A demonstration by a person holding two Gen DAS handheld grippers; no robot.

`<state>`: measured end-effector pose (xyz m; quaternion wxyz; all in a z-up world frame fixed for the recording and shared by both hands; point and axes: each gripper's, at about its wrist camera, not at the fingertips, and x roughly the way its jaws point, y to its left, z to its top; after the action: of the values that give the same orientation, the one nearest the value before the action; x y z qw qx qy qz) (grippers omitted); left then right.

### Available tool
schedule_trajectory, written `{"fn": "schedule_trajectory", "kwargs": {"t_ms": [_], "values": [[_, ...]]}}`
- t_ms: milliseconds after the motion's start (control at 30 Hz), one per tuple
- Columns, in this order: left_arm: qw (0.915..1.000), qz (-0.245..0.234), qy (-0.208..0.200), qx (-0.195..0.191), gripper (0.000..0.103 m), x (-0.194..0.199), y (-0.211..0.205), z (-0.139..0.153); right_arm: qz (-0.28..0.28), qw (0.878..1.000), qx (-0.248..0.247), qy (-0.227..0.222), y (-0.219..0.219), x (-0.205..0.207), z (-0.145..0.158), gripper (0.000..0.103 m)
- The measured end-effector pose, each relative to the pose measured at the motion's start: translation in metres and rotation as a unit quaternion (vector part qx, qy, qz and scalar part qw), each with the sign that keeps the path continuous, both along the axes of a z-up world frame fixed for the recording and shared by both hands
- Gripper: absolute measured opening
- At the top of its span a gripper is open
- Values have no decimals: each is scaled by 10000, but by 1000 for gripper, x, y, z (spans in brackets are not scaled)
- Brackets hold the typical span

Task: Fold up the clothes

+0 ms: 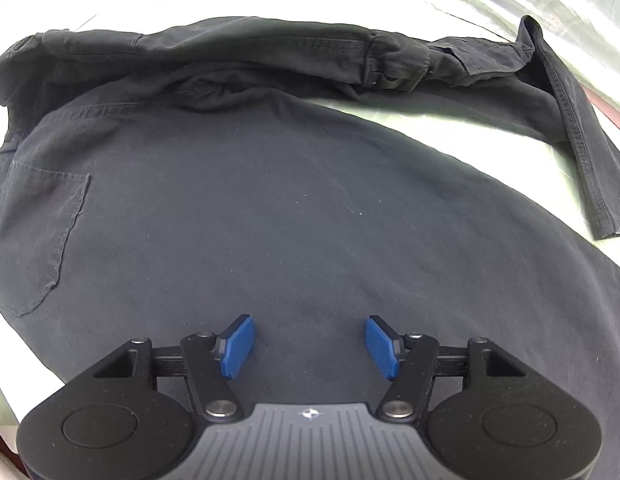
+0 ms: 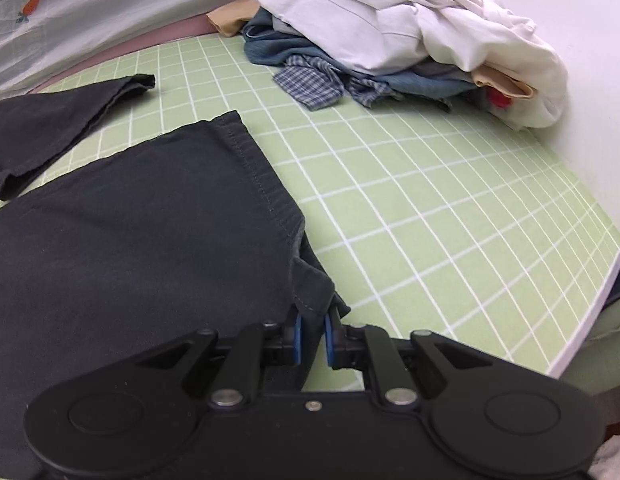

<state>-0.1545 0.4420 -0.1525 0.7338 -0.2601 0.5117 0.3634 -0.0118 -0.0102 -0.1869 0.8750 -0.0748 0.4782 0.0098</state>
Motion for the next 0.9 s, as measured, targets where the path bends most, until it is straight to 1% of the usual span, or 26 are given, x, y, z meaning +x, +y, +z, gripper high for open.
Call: {"fn": "schedule_trajectory", "kwargs": {"t_ms": [33, 167, 233, 267, 300, 333, 367, 400, 467, 500, 600, 667, 733, 800, 900], "values": [[10000, 9, -17, -1, 63, -2, -1, 0, -10, 10000, 25, 25, -4, -4, -2, 11], [10000, -35, 18, 37, 64, -4, -3, 3, 211, 9996, -159, -21, -1, -7, -5, 14], [10000, 55, -59, 48, 64, -8, -6, 7, 231, 9994, -243, -30, 2, -7, -4, 16], [9999, 101, -98, 54, 64, -9, -8, 9, 241, 9994, -254, -48, 2, -7, -3, 19], [9998, 146, -137, 59, 64, -11, -10, 11, 228, 9993, -293, -91, 1, -9, -2, 27], [9996, 192, -176, 65, 64, -13, -12, 13, 225, 9989, -369, -169, 1, -9, 0, 31], [9995, 238, -215, 71, 64, -14, -14, 15, 225, 9984, -449, -250, 1, -10, 2, 41], [9992, 295, -233, 95, 64, -16, -17, 18, 264, 9972, -598, -376, 2, -10, 4, 56], [9988, 370, -296, 140, 64, -21, -23, 24, 381, 9930, -890, -670, 4, -9, 10, 74], [9985, 388, -341, 159, 64, -24, -25, 28, 474, 9912, -935, -804, 5, -9, 13, 75], [9977, 494, -350, 303, 66, -34, -32, 41, 769, 9896, -784, -933, 13, -1, 22, 78], [9968, 611, -321, 414, 68, -42, -37, 48, 930, 9901, -569, -882, 22, 5, 22, 78], [9961, 691, -267, 488, 68, -49, -36, 52, 1119, 9894, -418, -827, 37, 10, 20, 78], [9958, 709, -232, 527, 69, -56, -28, 54, 1299, 9877, -354, -798, 53, 13, 18, 78], [9955, 773, -171, 527, 69, -61, -7, 53, 1527, 9835, -387, -891, 80, 11, 20, 78]]}}
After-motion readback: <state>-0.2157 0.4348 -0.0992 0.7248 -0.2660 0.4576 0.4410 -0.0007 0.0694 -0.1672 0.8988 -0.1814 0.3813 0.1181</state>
